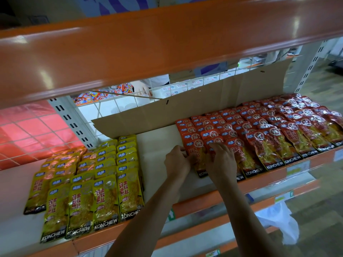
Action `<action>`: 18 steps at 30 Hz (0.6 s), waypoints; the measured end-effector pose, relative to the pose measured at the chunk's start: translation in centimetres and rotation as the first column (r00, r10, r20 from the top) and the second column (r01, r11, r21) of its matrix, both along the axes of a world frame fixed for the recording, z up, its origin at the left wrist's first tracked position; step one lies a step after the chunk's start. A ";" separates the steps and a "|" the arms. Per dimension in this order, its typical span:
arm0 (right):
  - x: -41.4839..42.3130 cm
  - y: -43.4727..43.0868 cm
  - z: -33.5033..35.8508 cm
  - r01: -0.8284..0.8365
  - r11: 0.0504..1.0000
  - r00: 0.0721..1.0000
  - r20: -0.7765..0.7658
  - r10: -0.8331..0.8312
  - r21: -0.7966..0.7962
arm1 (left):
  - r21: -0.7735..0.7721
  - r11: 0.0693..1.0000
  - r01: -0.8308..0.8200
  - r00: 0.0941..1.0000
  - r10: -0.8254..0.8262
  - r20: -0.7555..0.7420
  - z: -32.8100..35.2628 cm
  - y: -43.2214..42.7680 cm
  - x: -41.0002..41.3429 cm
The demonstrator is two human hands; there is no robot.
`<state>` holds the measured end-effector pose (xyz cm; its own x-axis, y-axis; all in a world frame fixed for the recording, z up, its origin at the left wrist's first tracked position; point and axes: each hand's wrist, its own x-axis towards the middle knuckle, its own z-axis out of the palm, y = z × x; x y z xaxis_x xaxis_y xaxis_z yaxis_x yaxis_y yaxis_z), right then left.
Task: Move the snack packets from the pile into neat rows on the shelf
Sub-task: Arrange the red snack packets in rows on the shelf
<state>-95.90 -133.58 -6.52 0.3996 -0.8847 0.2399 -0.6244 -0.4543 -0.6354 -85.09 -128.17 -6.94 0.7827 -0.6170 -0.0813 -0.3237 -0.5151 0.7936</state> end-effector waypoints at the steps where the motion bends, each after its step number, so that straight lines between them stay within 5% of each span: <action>1: 0.2 0.2 0.0 -0.005 1.000 1.000 0.013 0.005 -0.023 | 0.000 1.000 0.003 1.000 -0.003 0.008 0.2 0.2 0.0; 11: 6.3 5.0 -0.2 -0.190 0.976 0.980 0.046 0.196 -0.104 | -0.028 0.996 0.080 0.906 -0.061 0.418 2.3 5.5 3.6; 18: 13.6 13.2 0.4 -0.360 0.928 0.923 0.112 0.369 -0.094 | 0.040 0.998 -0.039 0.853 0.012 0.522 2.9 15.5 9.5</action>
<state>-82.29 -120.42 -6.07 0.6542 -0.6624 0.3650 -0.3245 -0.6817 -0.6557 -75.55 -112.71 -4.09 0.7337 -0.6023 0.3147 -0.6694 -0.5612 0.4867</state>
